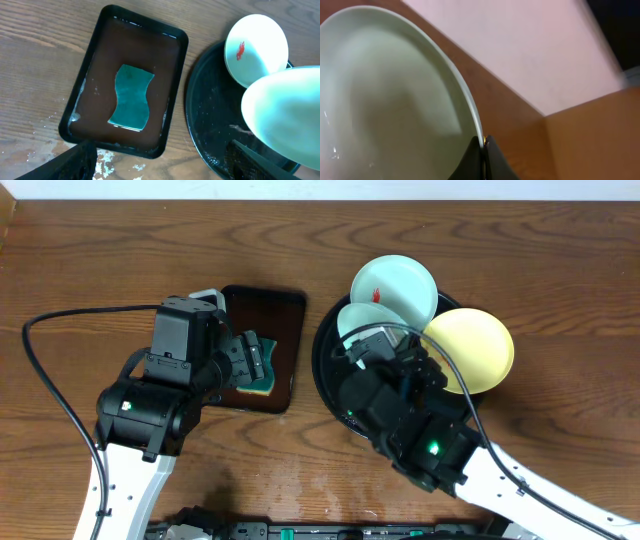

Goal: Clean dirty plates on tray and stack at the side
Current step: 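Lift and tilt the pale green plate upward with the right gripper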

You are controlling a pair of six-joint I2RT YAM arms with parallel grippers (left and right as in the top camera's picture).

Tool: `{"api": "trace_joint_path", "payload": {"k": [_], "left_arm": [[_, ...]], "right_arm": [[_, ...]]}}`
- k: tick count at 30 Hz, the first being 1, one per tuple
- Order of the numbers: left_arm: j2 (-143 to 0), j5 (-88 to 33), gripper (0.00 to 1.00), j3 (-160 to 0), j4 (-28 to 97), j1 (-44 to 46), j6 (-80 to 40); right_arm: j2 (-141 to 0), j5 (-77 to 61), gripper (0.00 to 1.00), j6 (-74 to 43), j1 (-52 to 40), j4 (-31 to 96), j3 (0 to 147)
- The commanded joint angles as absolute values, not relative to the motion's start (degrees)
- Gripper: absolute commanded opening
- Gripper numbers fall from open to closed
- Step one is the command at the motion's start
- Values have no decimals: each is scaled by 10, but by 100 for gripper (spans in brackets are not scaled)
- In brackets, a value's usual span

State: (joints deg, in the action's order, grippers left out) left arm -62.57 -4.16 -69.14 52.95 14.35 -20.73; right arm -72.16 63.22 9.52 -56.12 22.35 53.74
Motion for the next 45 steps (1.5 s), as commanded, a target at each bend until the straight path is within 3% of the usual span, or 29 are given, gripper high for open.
{"api": "trace_joint_path", "payload": {"k": [1, 45], "left_arm": [[-625, -41, 82, -706, 531, 142, -204], [-625, -41, 83, -706, 531, 142, -204]], "right_arm": [[-712, 706, 1, 144, -585, 210, 548], [-712, 718, 1, 164, -601, 201, 548]]}}
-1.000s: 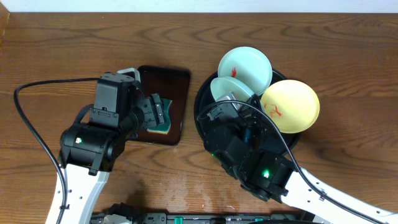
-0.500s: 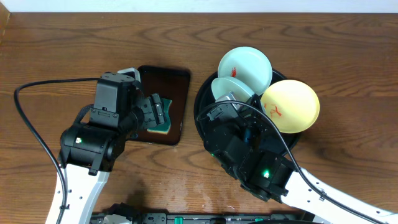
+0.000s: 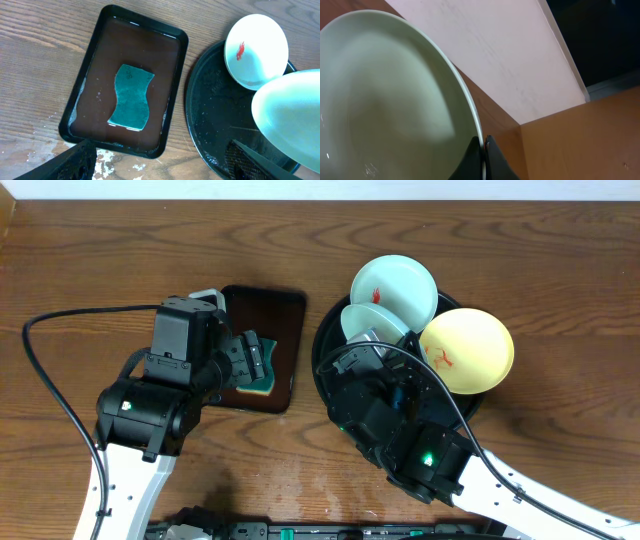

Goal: Clean dirty plates on tray and stack at the side
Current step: 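Lift and tilt the pale green plate upward with the right gripper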

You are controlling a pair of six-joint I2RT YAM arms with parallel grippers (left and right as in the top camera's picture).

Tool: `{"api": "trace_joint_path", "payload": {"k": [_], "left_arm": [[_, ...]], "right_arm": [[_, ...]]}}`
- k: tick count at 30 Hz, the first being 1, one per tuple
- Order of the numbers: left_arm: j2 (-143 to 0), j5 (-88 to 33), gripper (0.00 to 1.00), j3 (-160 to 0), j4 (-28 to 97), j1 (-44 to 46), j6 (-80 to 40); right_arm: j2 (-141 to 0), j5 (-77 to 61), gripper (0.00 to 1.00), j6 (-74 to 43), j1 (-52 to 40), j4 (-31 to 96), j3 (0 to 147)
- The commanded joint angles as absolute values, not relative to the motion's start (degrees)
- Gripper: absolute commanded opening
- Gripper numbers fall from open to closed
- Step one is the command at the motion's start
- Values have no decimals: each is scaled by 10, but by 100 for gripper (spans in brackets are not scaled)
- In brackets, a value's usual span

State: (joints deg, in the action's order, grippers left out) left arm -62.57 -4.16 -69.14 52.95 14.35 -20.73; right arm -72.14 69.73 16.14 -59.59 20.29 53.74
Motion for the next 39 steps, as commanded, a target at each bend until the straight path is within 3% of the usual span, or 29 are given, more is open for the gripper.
{"api": "trace_joint_path", "payload": {"k": [1, 15, 18, 21, 24, 27, 30, 32, 36, 39], "left_arm": [[-625, -41, 83, -706, 531, 142, -204], [-625, -41, 83, -706, 531, 142, -204], [-625, -41, 83, -706, 531, 142, -204], [-625, -41, 83, -706, 531, 142, -204], [-625, -41, 83, -706, 531, 142, -204], [-625, -41, 83, -706, 531, 142, -204], [-625, -41, 83, -706, 531, 142, -204], [-625, -41, 83, -706, 531, 142, -204], [-625, -41, 83, -706, 531, 142, -204], [-625, -41, 83, -706, 531, 142, -204]], "right_arm": [[-712, 718, 1, 164, -601, 201, 548], [-712, 710, 1, 114, -588, 196, 547], [-715, 701, 1, 181, -586, 198, 547], [-715, 721, 1, 140, -567, 183, 547], [-720, 681, 1, 207, -574, 195, 547], [-721, 727, 1, 138, -564, 172, 547], [-725, 686, 1, 198, -578, 182, 547], [-728, 736, 1, 156, -570, 170, 547], [-729, 683, 1, 160, -577, 199, 547], [-730, 683, 1, 43, -556, 222, 547]]}}
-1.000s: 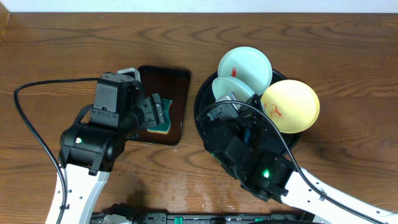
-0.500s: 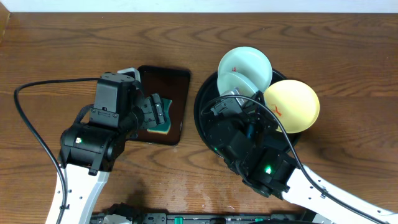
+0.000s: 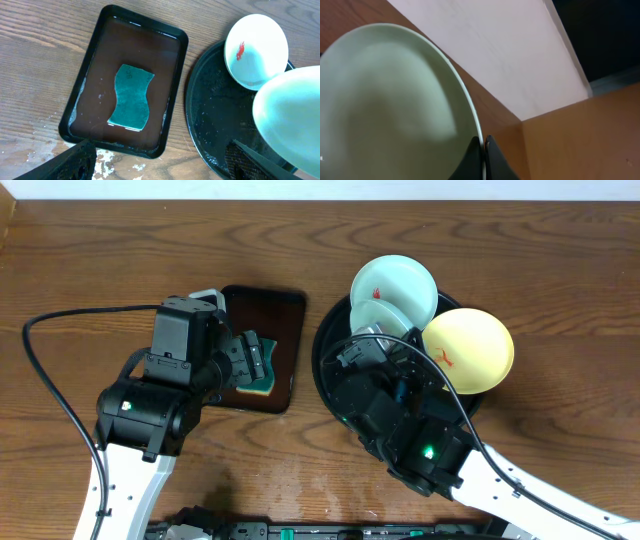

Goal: Clean dirty plates on tray and stack at the side
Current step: 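Lift and tilt the pale green plate upward with the right gripper, then carry the pale green plate right and set it on the table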

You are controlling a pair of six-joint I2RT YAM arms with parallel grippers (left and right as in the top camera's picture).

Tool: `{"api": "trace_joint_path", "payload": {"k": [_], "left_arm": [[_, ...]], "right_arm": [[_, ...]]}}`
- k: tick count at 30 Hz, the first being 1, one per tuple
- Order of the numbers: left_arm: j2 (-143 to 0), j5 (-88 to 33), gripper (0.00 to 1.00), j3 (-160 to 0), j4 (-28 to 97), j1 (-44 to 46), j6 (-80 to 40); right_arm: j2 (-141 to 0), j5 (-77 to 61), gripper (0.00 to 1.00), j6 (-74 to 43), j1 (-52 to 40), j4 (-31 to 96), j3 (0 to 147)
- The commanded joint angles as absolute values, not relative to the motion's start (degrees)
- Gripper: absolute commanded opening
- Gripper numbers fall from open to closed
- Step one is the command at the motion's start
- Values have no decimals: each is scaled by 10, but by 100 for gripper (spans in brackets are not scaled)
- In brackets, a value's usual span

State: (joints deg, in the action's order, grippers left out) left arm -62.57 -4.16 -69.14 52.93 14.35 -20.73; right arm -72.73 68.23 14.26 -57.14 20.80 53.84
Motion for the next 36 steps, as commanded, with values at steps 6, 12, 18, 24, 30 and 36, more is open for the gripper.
{"api": "trace_joint_path", "payload": {"k": [6, 12, 18, 24, 30, 36], "left_arm": [[-625, -41, 83, -706, 531, 142, -204], [-625, -41, 83, -706, 531, 142, -204], [-625, -41, 83, -706, 531, 142, -204], [-625, -41, 83, -706, 531, 142, -204], [-625, -41, 83, -706, 531, 142, -204], [-625, -41, 83, -706, 531, 142, -204]], "right_arm": [[-725, 433, 1, -274, -453, 330, 548], [-686, 229, 1, -311, -274, 326, 548], [-660, 21, 1, -288, 18, 350, 548], [-694, -61, 1, -286, 288, 351, 548], [-768, -58, 1, -296, 444, 330, 547], [-885, -47, 1, -289, 489, 272, 547]]}}
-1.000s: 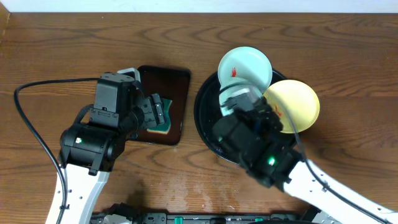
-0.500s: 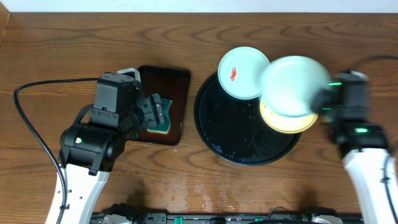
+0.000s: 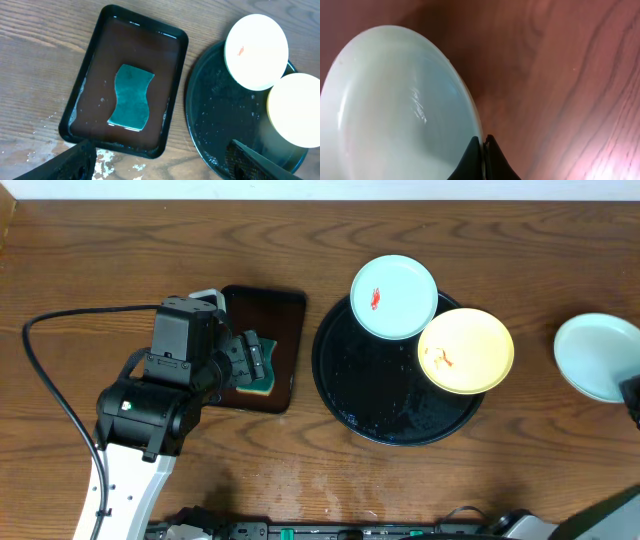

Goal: Clean dirty plates on tray and stack at the side
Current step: 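Carry the pale green plate right and set it on the table, then grasp the yellow plate rim and pull it to the tray center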

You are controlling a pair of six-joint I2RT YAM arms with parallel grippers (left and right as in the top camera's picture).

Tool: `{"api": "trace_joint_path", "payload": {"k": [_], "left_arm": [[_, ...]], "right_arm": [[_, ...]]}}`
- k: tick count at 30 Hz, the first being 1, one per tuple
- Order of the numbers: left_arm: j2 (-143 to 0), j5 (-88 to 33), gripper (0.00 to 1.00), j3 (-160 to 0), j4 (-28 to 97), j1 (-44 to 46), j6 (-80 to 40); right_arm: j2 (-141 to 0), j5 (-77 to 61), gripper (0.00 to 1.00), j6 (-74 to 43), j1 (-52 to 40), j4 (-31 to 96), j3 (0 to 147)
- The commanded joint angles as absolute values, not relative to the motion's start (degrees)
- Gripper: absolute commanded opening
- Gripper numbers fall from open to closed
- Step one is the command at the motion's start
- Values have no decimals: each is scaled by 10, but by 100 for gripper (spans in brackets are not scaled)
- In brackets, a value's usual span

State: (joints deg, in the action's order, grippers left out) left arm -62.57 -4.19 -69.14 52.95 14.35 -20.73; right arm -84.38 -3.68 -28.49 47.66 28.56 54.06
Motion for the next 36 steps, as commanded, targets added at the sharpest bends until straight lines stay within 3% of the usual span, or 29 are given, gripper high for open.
{"api": "trace_joint_path", "payload": {"k": [1, 7, 8, 9, 10, 12, 14, 18, 22, 27, 30, 33, 36], "left_arm": [[-625, -41, 83, -706, 531, 142, -204], [-625, -41, 83, -706, 531, 142, -204], [-625, -41, 83, -706, 531, 142, -204], [-625, -41, 83, -706, 531, 142, -204], [-625, -41, 83, -706, 531, 142, -204], [-625, -41, 83, -706, 531, 142, -204], [-625, -41, 83, -706, 531, 142, -204], [-625, -41, 83, -706, 531, 142, -204], [-625, -41, 83, -706, 531, 142, -204], [-625, -41, 83, -706, 531, 142, -204], [-625, -41, 83, -706, 531, 142, -204], [-625, -41, 83, -706, 531, 142, -204], [-625, -41, 83, -706, 531, 142, -204]], "right_arm": [[-903, -50, 1, -277, 491, 263, 547], [-981, -102, 1, -215, 483, 209, 547], [-984, -112, 7, -201, 480, 202, 547], [-984, -125, 24, -184, 478, 196, 547], [-981, -149, 49, -170, 475, 189, 548], [-966, -210, 69, -171, 471, 181, 548], [-937, -274, 76, -171, 461, 173, 548], [-845, -337, 72, -171, 409, 182, 548], [-743, -321, 67, -131, 300, 237, 548], [-689, -109, 66, -96, 121, 354, 547], [-703, 46, 73, -103, 34, 375, 541], [-741, 164, 75, -128, -1, 359, 532], [-793, 168, 75, -128, 12, 322, 532]]}}
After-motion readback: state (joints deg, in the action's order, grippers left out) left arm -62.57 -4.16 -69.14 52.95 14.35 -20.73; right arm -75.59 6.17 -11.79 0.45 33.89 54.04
